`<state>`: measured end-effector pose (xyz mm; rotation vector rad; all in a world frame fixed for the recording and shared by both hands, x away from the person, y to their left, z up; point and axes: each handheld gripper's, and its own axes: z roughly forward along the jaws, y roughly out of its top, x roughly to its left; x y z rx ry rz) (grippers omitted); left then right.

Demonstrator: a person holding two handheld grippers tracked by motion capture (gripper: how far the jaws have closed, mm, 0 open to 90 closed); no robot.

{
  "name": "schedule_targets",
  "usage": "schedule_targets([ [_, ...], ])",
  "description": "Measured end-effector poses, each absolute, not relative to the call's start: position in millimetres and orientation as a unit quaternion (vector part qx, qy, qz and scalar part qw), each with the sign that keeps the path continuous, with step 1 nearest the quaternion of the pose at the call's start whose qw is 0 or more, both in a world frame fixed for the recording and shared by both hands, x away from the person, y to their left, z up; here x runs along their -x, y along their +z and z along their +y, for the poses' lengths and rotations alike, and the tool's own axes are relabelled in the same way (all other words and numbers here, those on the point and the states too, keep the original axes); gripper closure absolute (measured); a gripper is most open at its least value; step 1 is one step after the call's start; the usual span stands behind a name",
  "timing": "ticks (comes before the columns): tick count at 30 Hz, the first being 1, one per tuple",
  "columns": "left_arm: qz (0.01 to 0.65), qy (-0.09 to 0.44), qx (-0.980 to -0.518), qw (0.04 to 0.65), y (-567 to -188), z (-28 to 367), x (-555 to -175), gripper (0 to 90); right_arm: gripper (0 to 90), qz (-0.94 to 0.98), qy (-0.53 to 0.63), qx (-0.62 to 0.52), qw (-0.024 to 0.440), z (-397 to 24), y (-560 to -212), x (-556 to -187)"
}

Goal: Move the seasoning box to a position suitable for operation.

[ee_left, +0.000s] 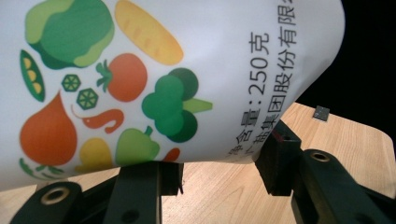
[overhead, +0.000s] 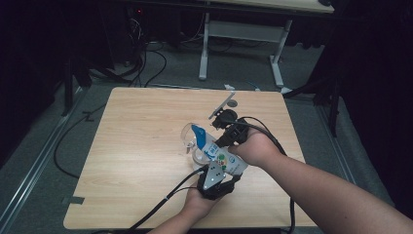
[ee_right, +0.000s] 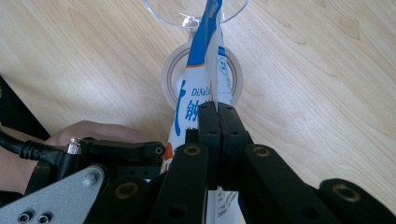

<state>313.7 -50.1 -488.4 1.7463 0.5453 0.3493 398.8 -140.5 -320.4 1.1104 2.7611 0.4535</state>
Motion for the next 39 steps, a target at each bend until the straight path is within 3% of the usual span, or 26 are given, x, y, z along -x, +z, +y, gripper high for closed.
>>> schedule_targets([
  [39, 0.233, 0.155, -0.747, 0.603, -481.8, -51.9, -312.5, 57.8, 90.0, 0.915, 0.155, -0.365, 0.069, -139.7, -316.5, -398.5],
])
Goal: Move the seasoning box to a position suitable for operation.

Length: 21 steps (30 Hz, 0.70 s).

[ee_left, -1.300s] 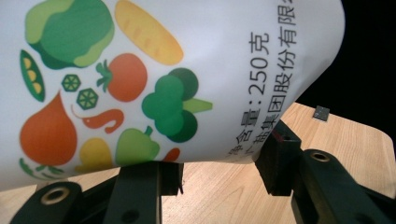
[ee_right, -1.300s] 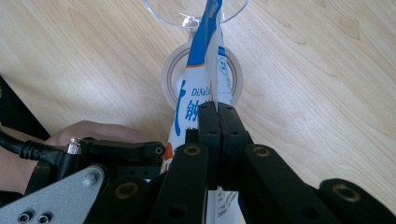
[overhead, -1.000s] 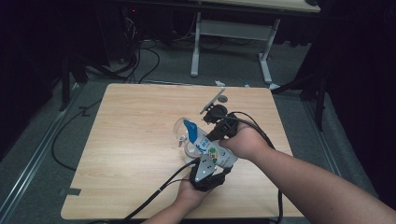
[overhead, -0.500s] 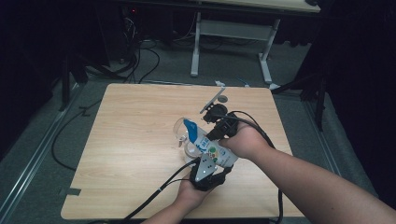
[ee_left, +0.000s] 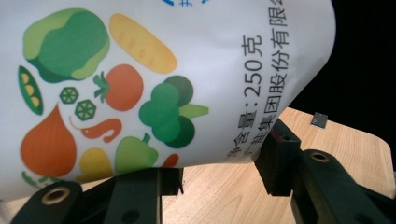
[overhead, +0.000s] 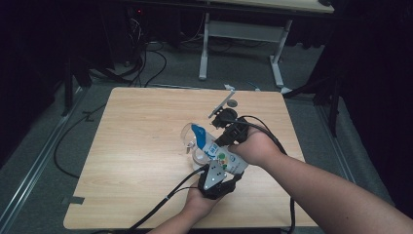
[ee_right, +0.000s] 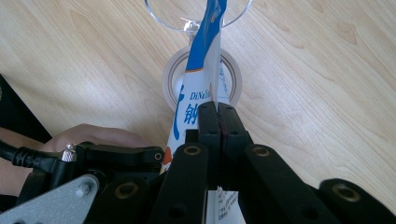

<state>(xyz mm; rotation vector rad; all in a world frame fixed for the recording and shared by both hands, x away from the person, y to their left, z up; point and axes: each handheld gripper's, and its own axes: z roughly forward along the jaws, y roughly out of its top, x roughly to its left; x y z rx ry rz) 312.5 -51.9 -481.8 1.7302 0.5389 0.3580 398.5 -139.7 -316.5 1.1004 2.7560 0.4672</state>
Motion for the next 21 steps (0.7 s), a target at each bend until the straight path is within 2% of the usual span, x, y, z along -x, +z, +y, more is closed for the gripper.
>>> schedule_targets([
  [21, 0.236, 0.157, -0.744, 0.604, -480.7, -50.7, -314.0, 57.8, 90.0, 0.916, 0.154, -0.364, 0.069, -135.9, -316.2, -399.5],
])
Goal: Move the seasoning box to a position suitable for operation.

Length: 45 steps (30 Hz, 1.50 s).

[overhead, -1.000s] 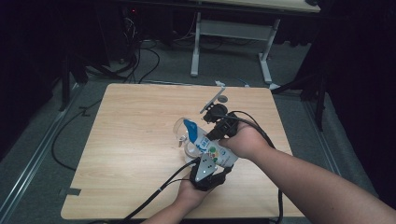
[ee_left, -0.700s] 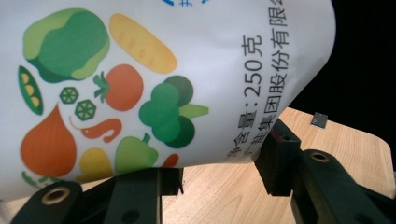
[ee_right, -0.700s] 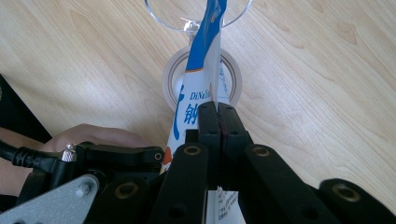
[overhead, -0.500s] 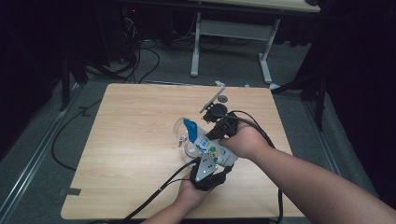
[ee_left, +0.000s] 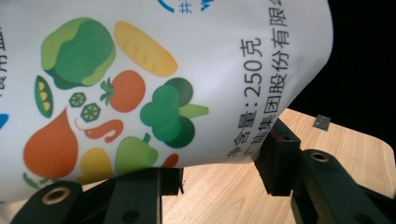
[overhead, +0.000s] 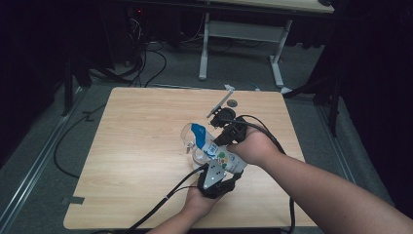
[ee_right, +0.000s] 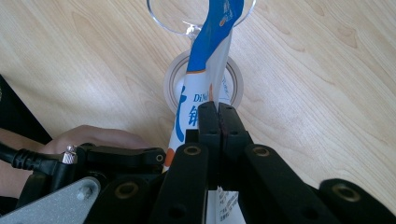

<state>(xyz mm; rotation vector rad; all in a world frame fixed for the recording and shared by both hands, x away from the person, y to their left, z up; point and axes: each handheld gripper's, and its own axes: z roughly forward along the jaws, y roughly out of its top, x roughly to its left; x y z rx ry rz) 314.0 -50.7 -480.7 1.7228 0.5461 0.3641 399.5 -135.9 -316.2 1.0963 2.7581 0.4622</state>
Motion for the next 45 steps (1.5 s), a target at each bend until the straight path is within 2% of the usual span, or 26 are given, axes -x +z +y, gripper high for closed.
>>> schedule_targets([
  [45, 0.237, 0.158, -0.742, 0.607, -478.2, -49.5, -314.6, 57.8, 90.0, 0.918, 0.154, -0.359, 0.073, -133.4, -315.6, -400.5],
])
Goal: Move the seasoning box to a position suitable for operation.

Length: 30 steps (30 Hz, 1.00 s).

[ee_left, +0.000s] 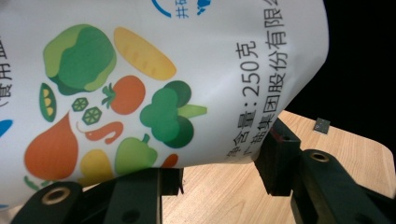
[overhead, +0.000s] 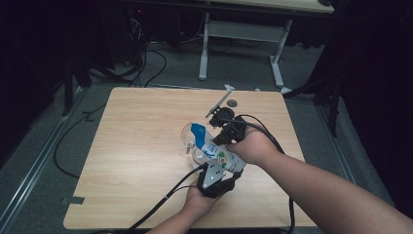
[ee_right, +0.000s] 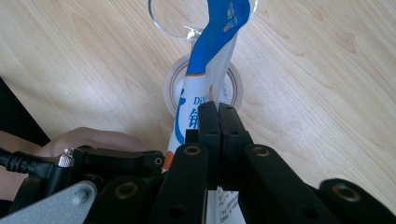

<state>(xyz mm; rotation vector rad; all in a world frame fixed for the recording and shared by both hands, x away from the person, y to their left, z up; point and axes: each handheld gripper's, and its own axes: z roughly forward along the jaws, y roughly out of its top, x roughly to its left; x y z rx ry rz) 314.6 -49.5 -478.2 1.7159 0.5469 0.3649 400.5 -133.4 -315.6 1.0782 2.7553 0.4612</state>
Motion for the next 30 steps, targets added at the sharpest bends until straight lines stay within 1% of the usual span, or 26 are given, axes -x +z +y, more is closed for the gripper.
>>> schedule_targets([
  [30, 0.237, 0.157, -0.74, 0.609, -477.2, -49.1, -314.4, 57.9, 89.9, 0.919, 0.155, -0.355, 0.074, -131.2, -316.8, -401.8],
])
